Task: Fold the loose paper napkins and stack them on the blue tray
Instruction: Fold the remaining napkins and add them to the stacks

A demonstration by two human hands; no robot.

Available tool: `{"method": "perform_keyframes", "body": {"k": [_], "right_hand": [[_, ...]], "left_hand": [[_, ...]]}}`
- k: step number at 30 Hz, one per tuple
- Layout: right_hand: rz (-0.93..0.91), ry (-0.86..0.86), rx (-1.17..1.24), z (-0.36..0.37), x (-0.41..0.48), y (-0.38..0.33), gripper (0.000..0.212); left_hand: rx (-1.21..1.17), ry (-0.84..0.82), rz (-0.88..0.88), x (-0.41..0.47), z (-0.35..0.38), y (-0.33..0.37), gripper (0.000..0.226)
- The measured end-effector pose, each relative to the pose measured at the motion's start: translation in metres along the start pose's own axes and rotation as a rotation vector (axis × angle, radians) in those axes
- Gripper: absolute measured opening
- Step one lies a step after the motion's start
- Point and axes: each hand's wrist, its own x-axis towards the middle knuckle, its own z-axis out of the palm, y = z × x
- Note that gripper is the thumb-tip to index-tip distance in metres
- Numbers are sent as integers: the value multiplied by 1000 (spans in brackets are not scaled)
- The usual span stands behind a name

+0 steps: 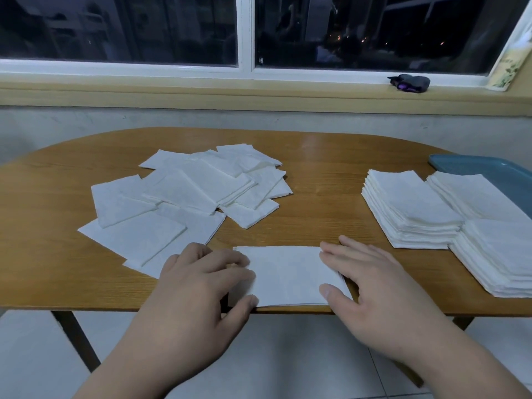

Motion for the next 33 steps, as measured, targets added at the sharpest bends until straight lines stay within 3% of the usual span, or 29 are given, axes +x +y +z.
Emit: {"method": "perform_keyframes", "body": {"k": [6,13,19,25,30,33], "right_hand": [[-33,79,108,0,-1,1,40],[-115,134,306,-10,16,-33,22],[-260,-53,226,-16,72,-99,24],[-205,-155,96,3,133,-144,18],[-121,-143,15,18,160,-162,39],[-96,-149,41,27,166,-169,29]], "left_hand": [[-14,-5,17,-1,-1,-1,26],[12,-42,-36,-12,-12,-8,26],[15,-45,-45,-22,-19,-12,31],[-40,-11,-41,-22,-19,-16,31],[-93,18,-29,-22,-18,-22,29],[-115,13,-26,-22,-17,-24,28]]}}
